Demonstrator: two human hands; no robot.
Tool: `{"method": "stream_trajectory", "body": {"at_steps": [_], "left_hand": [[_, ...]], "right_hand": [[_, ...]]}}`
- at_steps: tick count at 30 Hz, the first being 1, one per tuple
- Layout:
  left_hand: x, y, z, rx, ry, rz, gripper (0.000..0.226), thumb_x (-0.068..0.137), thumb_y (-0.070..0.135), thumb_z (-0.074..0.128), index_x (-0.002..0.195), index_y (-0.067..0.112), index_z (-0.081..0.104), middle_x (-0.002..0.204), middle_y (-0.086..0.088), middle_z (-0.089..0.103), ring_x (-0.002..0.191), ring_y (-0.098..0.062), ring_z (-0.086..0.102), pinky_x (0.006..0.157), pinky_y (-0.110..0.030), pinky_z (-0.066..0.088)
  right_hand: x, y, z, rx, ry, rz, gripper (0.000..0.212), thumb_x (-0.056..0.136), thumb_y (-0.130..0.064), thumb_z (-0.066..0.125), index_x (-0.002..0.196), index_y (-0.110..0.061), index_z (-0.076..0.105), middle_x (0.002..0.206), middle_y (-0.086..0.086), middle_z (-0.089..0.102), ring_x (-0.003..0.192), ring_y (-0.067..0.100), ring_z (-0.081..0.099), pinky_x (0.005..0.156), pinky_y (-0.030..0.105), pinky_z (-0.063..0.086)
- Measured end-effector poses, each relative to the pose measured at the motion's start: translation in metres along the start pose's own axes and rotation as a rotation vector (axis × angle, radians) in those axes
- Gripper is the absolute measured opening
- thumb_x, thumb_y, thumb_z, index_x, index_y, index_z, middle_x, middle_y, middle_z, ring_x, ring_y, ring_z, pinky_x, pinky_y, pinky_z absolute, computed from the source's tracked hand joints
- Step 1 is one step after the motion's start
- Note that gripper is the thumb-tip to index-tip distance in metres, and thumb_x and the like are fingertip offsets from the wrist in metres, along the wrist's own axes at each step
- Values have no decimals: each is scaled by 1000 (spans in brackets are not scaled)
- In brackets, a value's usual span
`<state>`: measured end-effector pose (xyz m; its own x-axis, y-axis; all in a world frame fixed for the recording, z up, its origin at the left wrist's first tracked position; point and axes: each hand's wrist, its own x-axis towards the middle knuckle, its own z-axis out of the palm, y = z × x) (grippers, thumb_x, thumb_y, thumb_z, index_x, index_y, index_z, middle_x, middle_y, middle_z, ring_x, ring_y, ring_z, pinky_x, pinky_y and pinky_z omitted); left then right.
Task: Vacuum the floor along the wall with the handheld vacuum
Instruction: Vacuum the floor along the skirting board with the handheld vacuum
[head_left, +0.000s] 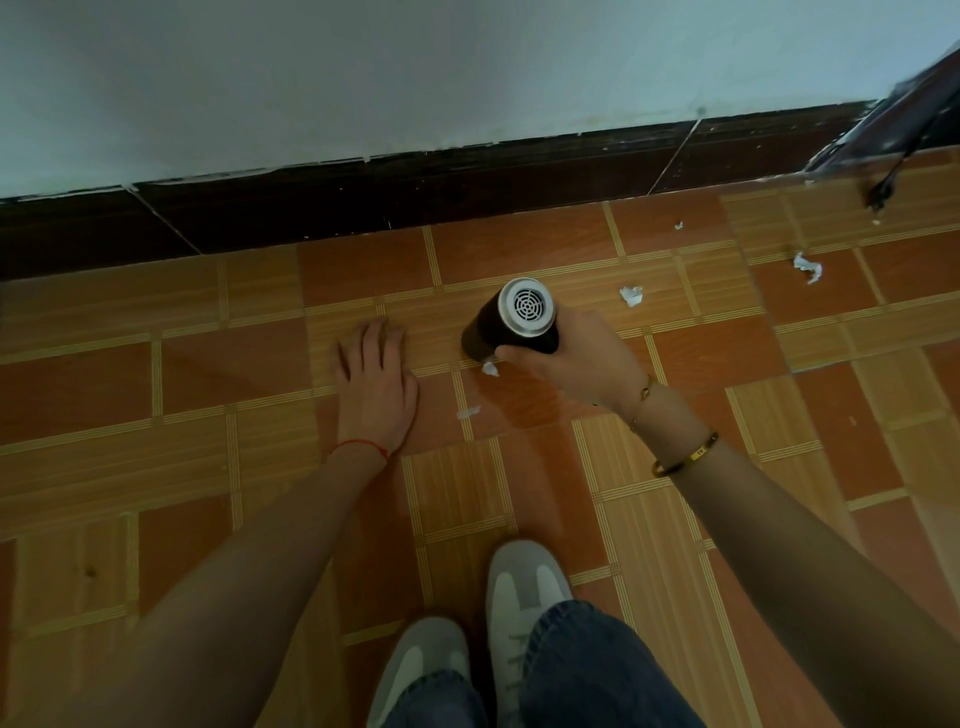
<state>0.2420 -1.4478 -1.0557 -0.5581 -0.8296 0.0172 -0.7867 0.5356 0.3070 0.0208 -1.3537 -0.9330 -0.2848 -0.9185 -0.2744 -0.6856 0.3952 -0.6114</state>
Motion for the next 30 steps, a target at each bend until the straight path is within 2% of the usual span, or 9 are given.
{"method": "stream_trajectory", "body": {"at_steps": [5,9,13,17,21,23,28,30], "left_hand": [[0,-1,1,5,9,3,53,94,29,29,142,9,43,148,-18,41,141,-35,33,117,-63,21],[0,0,1,5,3,-2,54,94,29,28,142,9,43,149,-18,41,141,-35,32,117,-64,21],[0,1,0,-2,-2,-8,55,94,30,26,143,9,42,149,-18,40,142,-36,31,117,-64,20],[-2,3,-1,7,-9,-21,55,94,30,26,142,9,42,148,-19,41,141,-37,32,117,-65,21],[-4,4,-2,18,-31,-27,54,95,29,28,144,9,41,148,-20,41,141,-38,33,117,-65,20],[-7,2,-2,33,-35,-18,52,95,26,34,143,9,41,147,-20,41,140,-38,34,116,-65,22],[-11,-5,-6,65,-30,-8,48,96,22,46,142,8,44,147,-20,42,138,-38,37,115,-64,25],[-12,-8,-7,76,-25,-15,47,95,22,47,141,8,45,146,-20,43,137,-38,38,114,-65,25]], "right_hand": [[-6,6,-5,-16,45,25,59,80,-54,66,128,-22,52,113,-4,68,104,14,62,83,30,51],[-13,8,-8,89,119,84,61,79,-52,69,129,-21,53,113,-4,68,107,12,61,89,33,52],[-19,7,-10,83,101,92,61,79,-52,70,129,-21,53,114,-4,68,108,12,61,90,31,52],[-30,5,-4,43,39,72,60,81,-49,70,130,-22,52,115,-6,67,107,10,60,84,22,47],[-35,4,2,21,44,74,62,81,-51,68,133,-21,50,114,-4,68,106,12,61,81,22,47],[-36,3,2,35,45,90,62,81,-50,68,133,-21,50,114,-4,67,105,11,61,81,22,47],[-41,-2,11,62,-75,61,61,80,-54,68,129,-23,52,109,-10,66,102,6,59,87,26,49],[-42,-5,14,57,-72,37,60,81,-52,69,130,-22,52,103,-14,62,99,5,57,84,21,45]]}}
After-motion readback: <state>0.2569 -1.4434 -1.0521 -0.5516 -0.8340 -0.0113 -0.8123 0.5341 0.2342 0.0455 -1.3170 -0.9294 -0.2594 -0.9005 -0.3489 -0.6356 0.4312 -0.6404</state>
